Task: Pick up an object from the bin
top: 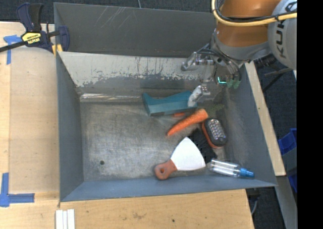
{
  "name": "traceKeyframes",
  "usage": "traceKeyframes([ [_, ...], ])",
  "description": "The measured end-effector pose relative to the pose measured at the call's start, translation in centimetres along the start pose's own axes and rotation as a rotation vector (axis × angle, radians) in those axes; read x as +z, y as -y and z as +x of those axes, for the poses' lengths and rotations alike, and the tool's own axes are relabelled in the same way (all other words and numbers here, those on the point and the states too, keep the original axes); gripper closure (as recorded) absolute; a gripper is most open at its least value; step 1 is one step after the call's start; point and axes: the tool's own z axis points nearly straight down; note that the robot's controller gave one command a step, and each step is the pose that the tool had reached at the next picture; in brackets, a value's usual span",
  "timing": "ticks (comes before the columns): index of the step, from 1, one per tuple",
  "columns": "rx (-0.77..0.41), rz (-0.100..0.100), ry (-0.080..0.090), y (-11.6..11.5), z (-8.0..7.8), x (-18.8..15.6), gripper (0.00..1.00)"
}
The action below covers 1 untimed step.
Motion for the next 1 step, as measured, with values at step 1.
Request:
traceKeyframes([
  [1, 0.0, 0.0, 0.003, 0.0, -0.01, -0.2, 0.0],
])
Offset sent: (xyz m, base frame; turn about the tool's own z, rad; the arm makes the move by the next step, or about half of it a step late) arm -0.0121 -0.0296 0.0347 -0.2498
